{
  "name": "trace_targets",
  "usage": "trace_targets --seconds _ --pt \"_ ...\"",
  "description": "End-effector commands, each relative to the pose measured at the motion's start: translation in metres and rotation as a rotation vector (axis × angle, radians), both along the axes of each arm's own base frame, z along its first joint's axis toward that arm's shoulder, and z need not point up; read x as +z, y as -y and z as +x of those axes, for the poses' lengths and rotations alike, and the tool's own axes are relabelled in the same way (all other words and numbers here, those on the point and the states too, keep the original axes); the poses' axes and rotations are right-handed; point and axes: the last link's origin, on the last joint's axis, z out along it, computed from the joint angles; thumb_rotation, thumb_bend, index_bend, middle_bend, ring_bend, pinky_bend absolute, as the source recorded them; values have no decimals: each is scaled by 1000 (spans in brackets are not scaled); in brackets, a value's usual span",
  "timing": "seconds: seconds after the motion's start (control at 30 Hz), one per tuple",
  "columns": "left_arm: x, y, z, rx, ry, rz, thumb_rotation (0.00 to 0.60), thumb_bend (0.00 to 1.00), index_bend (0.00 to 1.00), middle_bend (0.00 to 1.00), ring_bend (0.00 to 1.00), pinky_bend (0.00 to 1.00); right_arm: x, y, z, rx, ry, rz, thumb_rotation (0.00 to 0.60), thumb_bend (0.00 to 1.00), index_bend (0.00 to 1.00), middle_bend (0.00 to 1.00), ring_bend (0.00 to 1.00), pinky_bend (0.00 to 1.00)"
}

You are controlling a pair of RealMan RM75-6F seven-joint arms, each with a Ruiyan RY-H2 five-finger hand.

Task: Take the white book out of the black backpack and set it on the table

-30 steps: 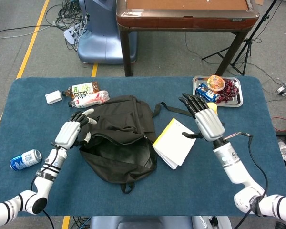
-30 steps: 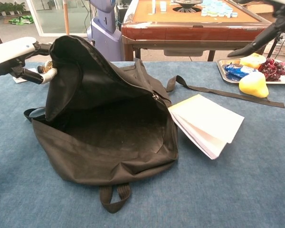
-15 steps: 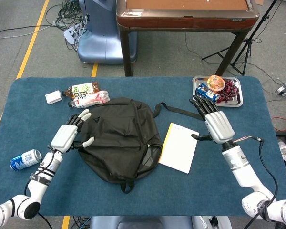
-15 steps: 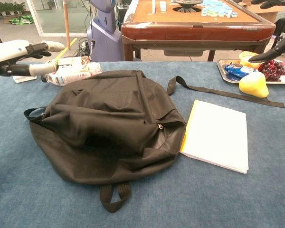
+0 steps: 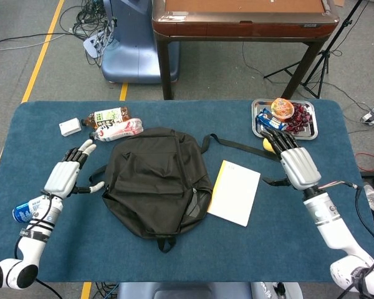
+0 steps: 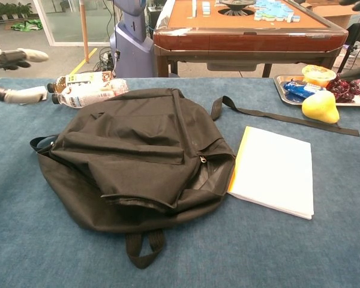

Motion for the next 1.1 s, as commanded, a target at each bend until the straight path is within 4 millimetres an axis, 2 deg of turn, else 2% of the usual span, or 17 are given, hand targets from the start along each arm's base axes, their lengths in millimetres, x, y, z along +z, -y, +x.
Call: trace_targets --seconds 0.03,0.27,0.43,0.6,0.8,1.1 --pt "13 2 -15 54 1 55 600 151 0 0 0 0 5 -8 -11 -38 -9 14 600 0 0 0 0 73" --pt "41 27 -50 181 4 172 600 151 16 0 0 0 17 -42 -41 -123 -55 -27 600 1 0 0 0 105" --pt "50 52 -63 227 -17 192 600 151 43 0 0 0 21 -73 -59 -179 -88 -55 600 43 0 4 25 139" --pt "51 75 -66 224 -13 219 600 151 65 0 0 0 22 -96 -70 -233 -79 -67 600 44 0 28 39 139" --pt "47 101 -61 201 -41 246 600 151 74 0 0 0 20 -118 -74 -253 -62 -87 600 44 0 38 42 139" --pt "45 137 -61 230 -58 248 600 151 85 0 0 0 22 -141 -77 -285 -55 -88 600 44 0 38 42 139"
